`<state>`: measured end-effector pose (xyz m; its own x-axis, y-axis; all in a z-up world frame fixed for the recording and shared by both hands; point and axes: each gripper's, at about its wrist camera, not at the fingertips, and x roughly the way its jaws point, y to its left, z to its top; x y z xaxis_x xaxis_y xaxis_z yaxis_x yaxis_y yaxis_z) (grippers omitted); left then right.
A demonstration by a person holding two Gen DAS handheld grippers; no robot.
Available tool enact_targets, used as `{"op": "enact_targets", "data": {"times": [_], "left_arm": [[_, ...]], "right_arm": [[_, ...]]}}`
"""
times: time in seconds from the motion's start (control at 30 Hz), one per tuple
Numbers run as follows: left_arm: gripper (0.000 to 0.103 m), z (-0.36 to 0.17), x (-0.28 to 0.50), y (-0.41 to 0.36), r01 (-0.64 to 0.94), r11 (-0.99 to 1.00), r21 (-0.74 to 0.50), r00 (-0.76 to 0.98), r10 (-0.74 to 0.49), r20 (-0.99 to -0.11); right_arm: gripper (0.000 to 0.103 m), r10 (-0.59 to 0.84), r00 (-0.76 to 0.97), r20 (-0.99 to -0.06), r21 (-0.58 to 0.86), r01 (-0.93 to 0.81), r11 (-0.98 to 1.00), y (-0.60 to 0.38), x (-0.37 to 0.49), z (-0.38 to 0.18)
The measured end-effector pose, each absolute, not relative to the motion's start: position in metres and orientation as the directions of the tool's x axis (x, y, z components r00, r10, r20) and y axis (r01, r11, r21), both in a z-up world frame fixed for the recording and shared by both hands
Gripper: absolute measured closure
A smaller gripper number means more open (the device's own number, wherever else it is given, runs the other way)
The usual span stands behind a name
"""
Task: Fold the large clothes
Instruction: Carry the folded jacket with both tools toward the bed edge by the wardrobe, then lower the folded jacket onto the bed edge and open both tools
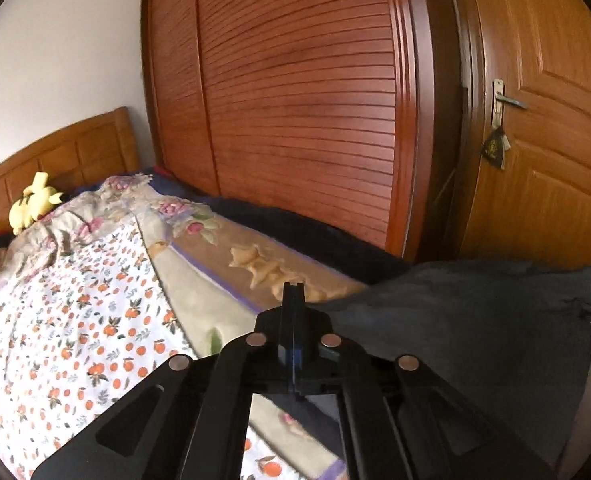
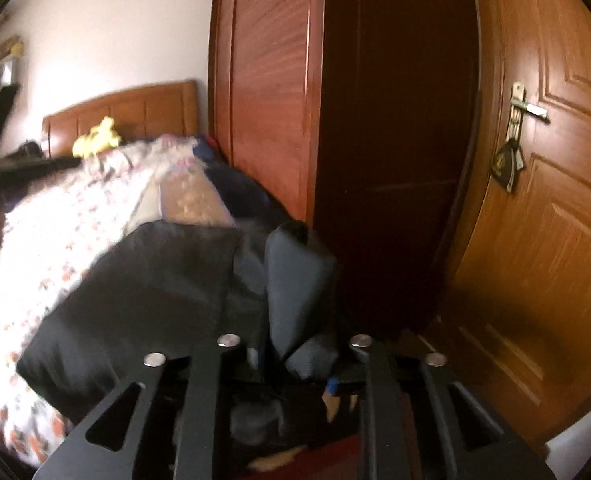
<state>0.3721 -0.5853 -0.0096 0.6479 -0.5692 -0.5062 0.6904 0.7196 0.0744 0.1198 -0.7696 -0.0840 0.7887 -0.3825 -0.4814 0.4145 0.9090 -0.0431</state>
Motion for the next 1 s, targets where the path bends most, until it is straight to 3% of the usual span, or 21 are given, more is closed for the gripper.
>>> {"op": "enact_targets", "data": {"times": [0.07,0.13,0.17,0.2,0.23,0.27,0.4,0.47,0.53,0.57,0.63,0.7,0.9,1.0], "left_arm": [[0.103,-0.009,0.365,-0.578,0.693,0.716,0.083,0.652,-0.573,-0.496],[0.103,-0.007,0.359,-0.566,0.694,0.716,0.073,0.648,-0.578,-0.495],[0.103,-0.006,0.354,-0.558,0.696,0.714,0.073,0.648,-0.581,-0.493],[0.103,-0.006,0.351,-0.552,0.698,0.712,0.077,0.647,-0.582,-0.493],[0.103,-0.007,0.346,-0.546,0.698,0.712,0.082,0.649,-0.580,-0.493],[0.103,-0.007,0.342,-0.538,0.698,0.711,0.082,0.649,-0.580,-0.492],[0.100,-0.010,0.322,-0.512,0.702,0.707,0.084,0.646,-0.583,-0.492],[0.081,-0.012,0.314,-0.501,0.702,0.707,0.081,0.645,-0.583,-0.494],[0.045,-0.013,0.301,-0.489,0.694,0.713,0.098,0.660,-0.577,-0.482],[0.040,-0.013,0.294,-0.484,0.694,0.712,0.110,0.666,-0.576,-0.474],[0.015,-0.015,0.281,-0.476,0.695,0.708,0.126,0.671,-0.576,-0.467],[0.004,-0.015,0.266,-0.465,0.703,0.700,0.125,0.668,-0.589,-0.455],[0.003,-0.022,0.227,-0.448,0.731,0.669,0.133,0.647,-0.618,-0.447],[0.003,-0.027,0.214,-0.444,0.745,0.657,0.113,0.627,-0.634,-0.452]], "right_arm": [[0.066,-0.393,0.779,-0.488,-0.045,0.427,0.903,-0.770,0.122,-0.087],[0.064,-0.394,0.776,-0.493,-0.048,0.428,0.903,-0.771,0.124,-0.086],[0.058,-0.402,0.771,-0.495,-0.055,0.433,0.900,-0.768,0.126,-0.084],[0.031,-0.428,0.763,-0.485,-0.067,0.456,0.888,-0.770,0.123,-0.081],[0.019,-0.470,0.758,-0.452,-0.085,0.488,0.869,-0.773,0.112,-0.074],[0.016,-0.495,0.767,-0.408,-0.093,0.505,0.858,-0.769,0.106,-0.066],[0.016,-0.479,0.790,-0.383,-0.069,0.493,0.867,-0.769,0.098,-0.052],[0.021,-0.453,0.811,-0.370,-0.086,0.456,0.886,-0.755,0.101,-0.047],[0.030,-0.424,0.821,-0.382,-0.093,0.422,0.902,-0.742,0.109,-0.045],[0.032,-0.400,0.830,-0.389,-0.093,0.397,0.913,-0.734,0.114,-0.045],[0.035,-0.374,0.835,-0.403,-0.098,0.367,0.925,-0.724,0.125,-0.047],[0.036,-0.365,0.830,-0.422,-0.098,0.359,0.928,-0.721,0.138,-0.051],[0.041,-0.383,0.765,-0.518,-0.054,0.418,0.907,-0.754,0.150,-0.082],[0.042,-0.297,0.734,-0.611,0.047,0.408,0.912,-0.778,0.151,-0.122]]}}
